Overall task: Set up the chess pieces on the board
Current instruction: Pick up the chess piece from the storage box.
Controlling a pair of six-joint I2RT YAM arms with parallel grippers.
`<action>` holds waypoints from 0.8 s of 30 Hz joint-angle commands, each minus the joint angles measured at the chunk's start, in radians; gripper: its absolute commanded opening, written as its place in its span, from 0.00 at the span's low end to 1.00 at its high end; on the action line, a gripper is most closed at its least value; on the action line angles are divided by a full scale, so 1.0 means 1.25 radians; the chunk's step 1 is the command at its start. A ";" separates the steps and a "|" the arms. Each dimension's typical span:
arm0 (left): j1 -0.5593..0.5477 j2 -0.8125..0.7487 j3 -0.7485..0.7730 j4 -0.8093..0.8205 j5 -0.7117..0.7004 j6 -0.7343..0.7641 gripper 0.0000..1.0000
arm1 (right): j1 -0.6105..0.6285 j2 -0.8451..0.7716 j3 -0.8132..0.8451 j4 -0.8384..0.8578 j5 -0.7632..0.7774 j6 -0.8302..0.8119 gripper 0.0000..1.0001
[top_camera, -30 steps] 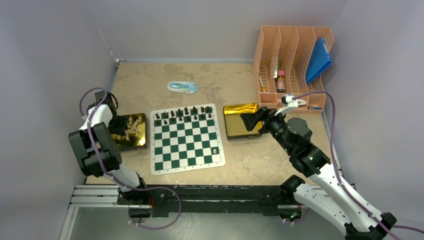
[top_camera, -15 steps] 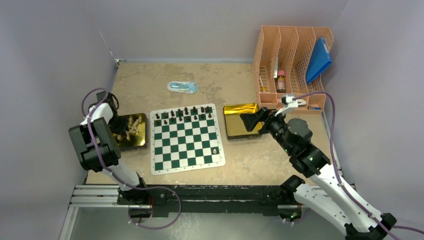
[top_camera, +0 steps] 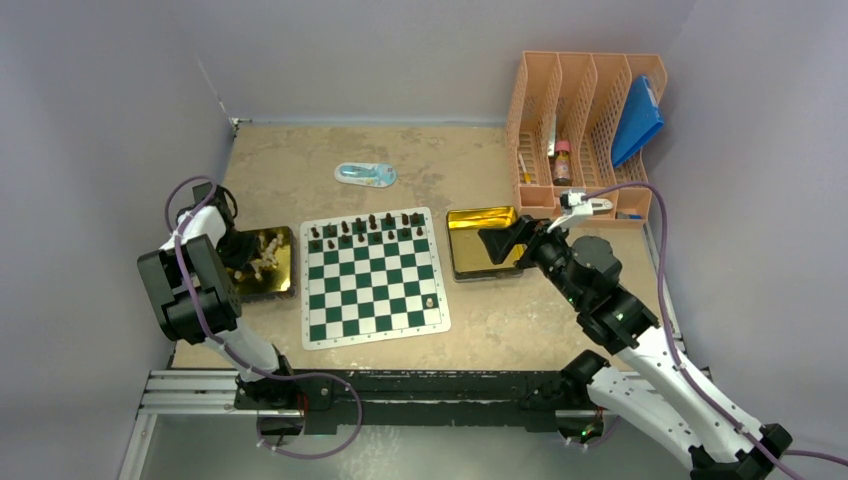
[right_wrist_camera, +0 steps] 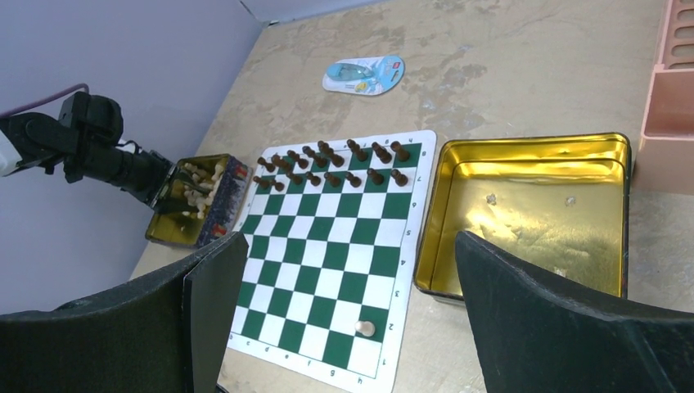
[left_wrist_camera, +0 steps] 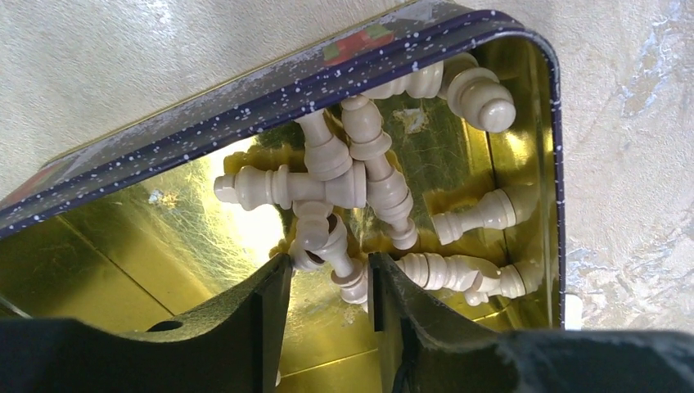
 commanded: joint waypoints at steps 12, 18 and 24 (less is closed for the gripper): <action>0.005 -0.100 0.037 -0.043 0.036 -0.068 0.33 | -0.002 0.009 -0.004 0.060 0.006 -0.001 0.99; 0.005 -0.073 0.021 -0.038 0.047 -0.077 0.28 | -0.002 0.008 -0.001 0.057 0.008 -0.003 0.99; 0.005 -0.063 -0.007 -0.015 0.055 -0.080 0.28 | -0.002 0.009 0.002 0.055 0.009 -0.004 0.99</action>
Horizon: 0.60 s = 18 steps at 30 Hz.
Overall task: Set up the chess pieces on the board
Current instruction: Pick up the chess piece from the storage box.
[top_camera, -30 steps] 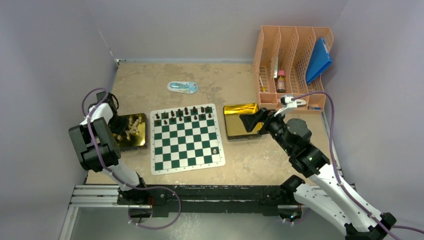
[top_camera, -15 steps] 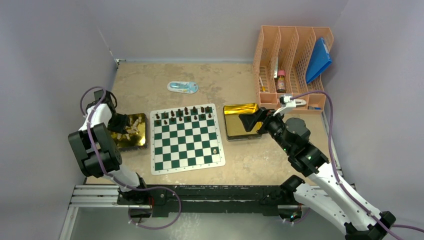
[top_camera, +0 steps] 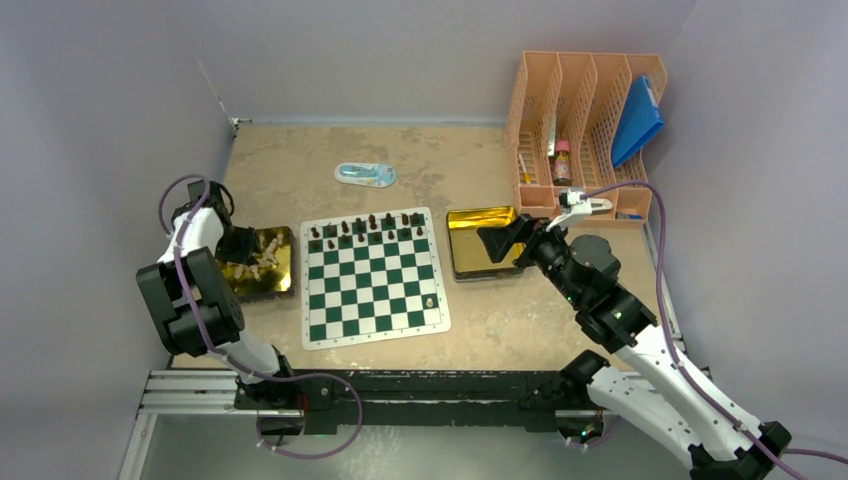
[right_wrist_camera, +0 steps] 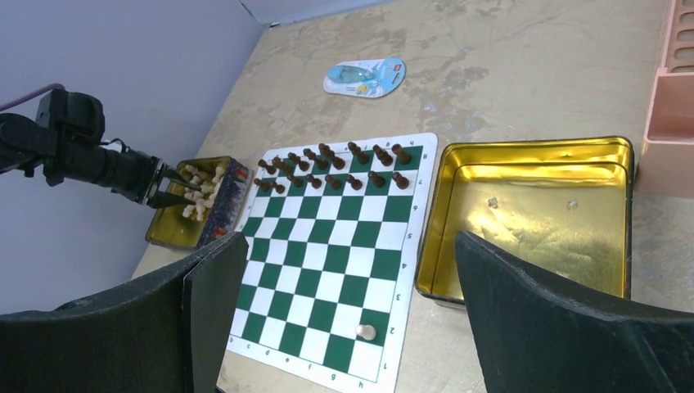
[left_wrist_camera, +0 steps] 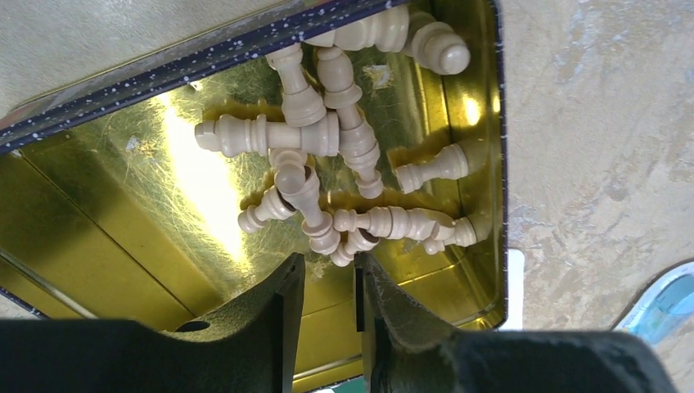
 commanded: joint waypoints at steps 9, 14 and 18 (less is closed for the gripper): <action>0.005 0.024 -0.039 0.034 -0.041 -0.009 0.32 | -0.002 -0.005 0.002 0.040 0.012 -0.008 0.99; 0.005 0.031 -0.040 0.042 -0.056 -0.007 0.32 | -0.001 -0.007 0.007 0.034 0.021 -0.014 0.99; 0.005 0.043 -0.031 0.051 -0.056 0.000 0.32 | -0.001 -0.009 0.007 0.036 0.020 -0.015 0.99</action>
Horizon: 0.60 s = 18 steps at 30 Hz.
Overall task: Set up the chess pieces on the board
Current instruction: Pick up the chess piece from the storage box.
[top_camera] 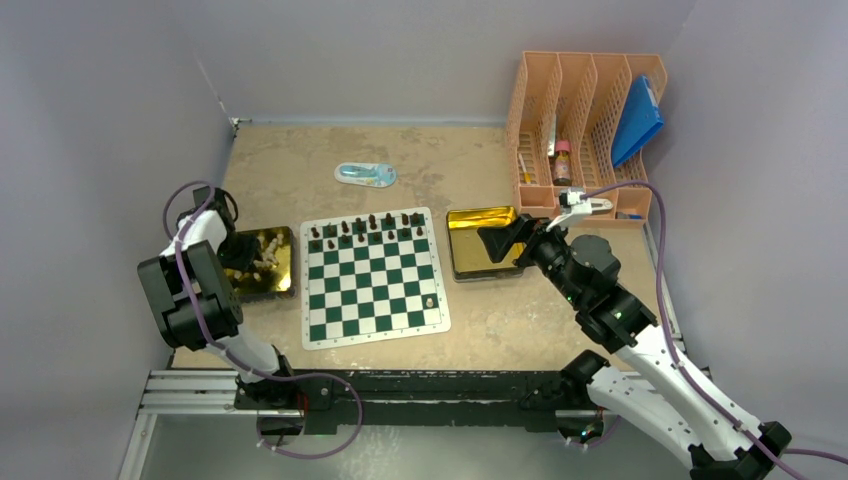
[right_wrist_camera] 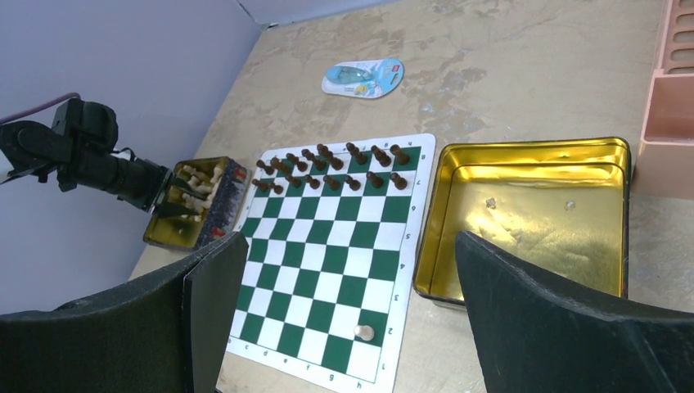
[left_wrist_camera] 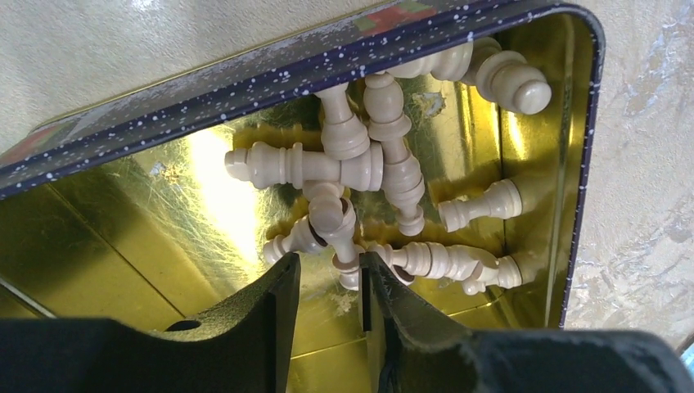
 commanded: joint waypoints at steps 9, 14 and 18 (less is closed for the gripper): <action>0.005 0.035 0.011 0.032 -0.003 0.019 0.31 | -0.002 -0.006 0.015 0.032 0.026 -0.019 0.99; 0.005 0.013 0.005 0.020 -0.001 0.008 0.22 | -0.002 -0.003 0.032 0.026 0.030 -0.031 0.99; 0.005 -0.009 0.012 0.005 0.010 0.005 0.18 | -0.001 -0.002 0.028 0.030 0.022 -0.022 0.99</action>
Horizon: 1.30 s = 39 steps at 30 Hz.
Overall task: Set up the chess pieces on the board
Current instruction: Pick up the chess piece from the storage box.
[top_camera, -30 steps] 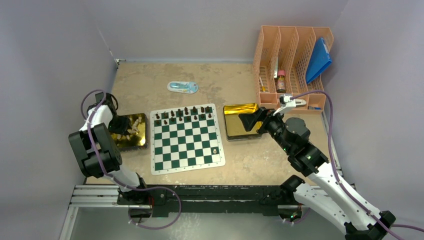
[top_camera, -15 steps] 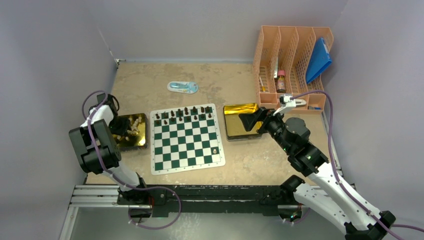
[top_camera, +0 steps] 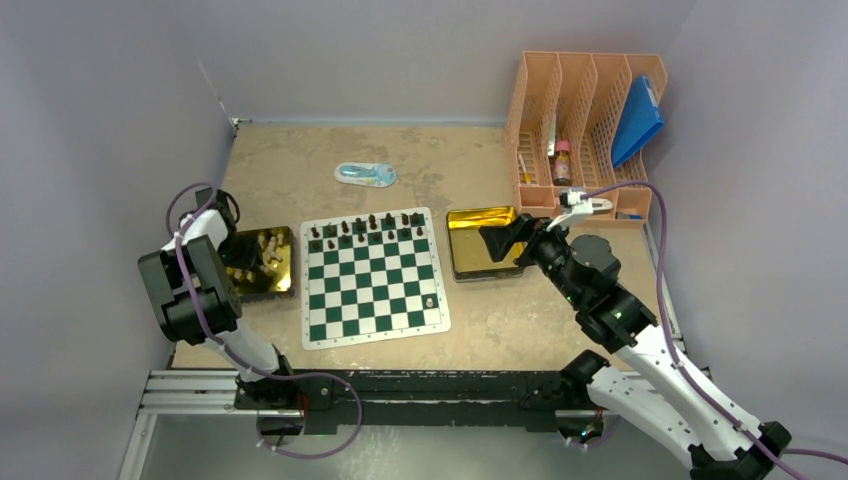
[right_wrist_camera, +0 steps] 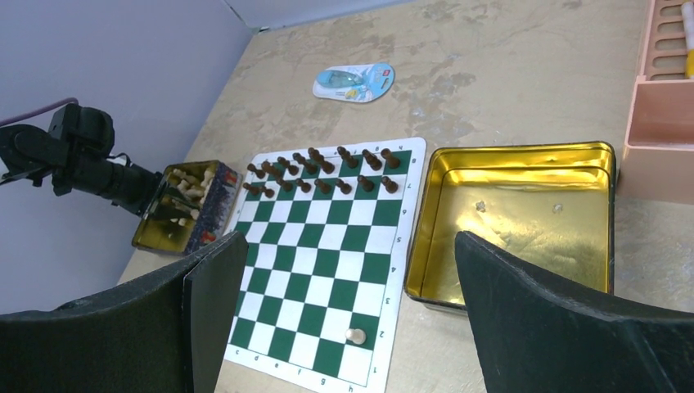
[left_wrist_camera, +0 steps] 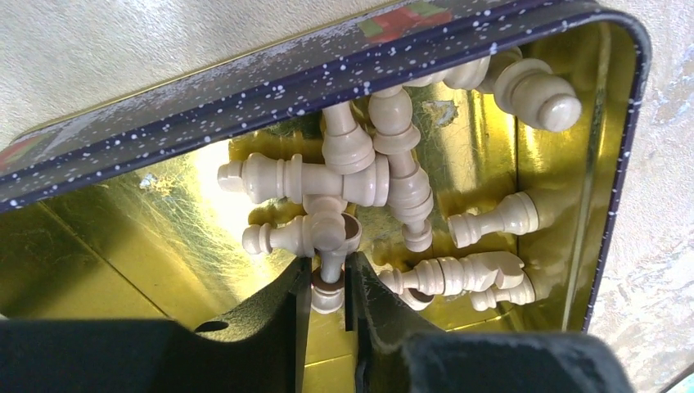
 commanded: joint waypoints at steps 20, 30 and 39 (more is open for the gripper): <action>0.006 -0.198 0.061 -0.154 0.150 -0.079 0.15 | 0.001 0.175 0.034 0.365 -0.209 -0.017 0.82; 0.006 -0.244 0.057 -0.170 0.252 -0.071 0.15 | 0.085 0.345 0.050 0.636 -0.255 -0.107 0.75; 0.005 -0.257 0.052 -0.166 0.369 -0.058 0.15 | 0.188 0.602 0.119 0.893 -0.319 -0.248 0.74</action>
